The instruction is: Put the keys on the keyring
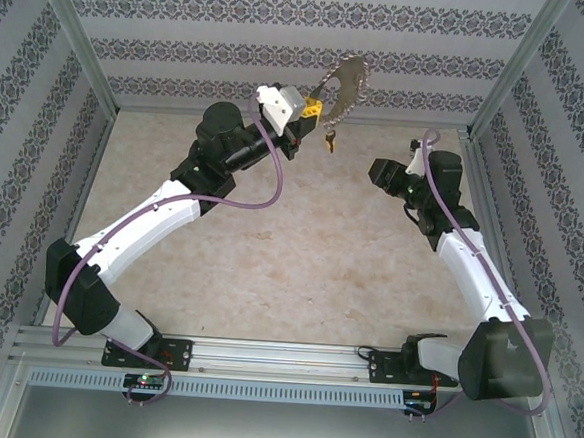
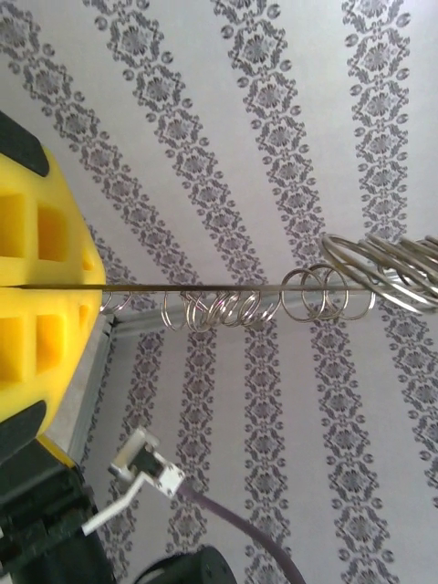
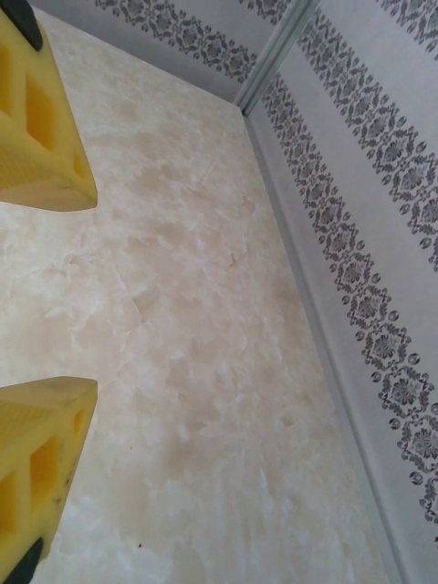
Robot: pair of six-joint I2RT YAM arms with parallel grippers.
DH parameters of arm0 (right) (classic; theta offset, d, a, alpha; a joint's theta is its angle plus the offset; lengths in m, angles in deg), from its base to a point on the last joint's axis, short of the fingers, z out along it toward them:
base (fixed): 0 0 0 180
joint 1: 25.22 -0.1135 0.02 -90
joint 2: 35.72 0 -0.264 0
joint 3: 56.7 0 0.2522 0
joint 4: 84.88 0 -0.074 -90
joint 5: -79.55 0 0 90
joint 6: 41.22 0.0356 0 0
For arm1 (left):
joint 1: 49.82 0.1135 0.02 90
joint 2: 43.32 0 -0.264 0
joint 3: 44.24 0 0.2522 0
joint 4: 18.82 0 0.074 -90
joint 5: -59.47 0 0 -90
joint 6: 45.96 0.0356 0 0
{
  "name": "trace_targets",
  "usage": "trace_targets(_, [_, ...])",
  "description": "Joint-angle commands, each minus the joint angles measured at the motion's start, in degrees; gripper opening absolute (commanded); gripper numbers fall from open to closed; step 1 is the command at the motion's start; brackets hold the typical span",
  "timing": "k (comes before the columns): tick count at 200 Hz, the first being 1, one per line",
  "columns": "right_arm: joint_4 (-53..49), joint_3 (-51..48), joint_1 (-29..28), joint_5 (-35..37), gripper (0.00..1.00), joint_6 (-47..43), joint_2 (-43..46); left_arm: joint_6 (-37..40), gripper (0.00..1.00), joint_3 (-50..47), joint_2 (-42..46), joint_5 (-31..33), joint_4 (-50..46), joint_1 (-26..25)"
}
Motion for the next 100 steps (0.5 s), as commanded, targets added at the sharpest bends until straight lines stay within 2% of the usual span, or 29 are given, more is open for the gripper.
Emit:
trace_targets(1, [1.2, -0.5, 0.6, -2.7, 0.51, 0.0, 1.6, 4.1, 0.0, 0.0, 3.0, 1.0, 1.8, -0.4])
trace_targets(39, [1.3, -0.8, 1.3, -2.5, 0.51, 0.8, 2.1, 3.9, 0.0, -0.5, 3.0, 0.8, 2.2, -0.6])
trace_targets(100, [-1.4, -1.4, 4.0, 2.7, 0.52, 3.2, 5.3, -3.7, 0.0, -5.9, 2.7, 1.4, 5.8, -1.5])
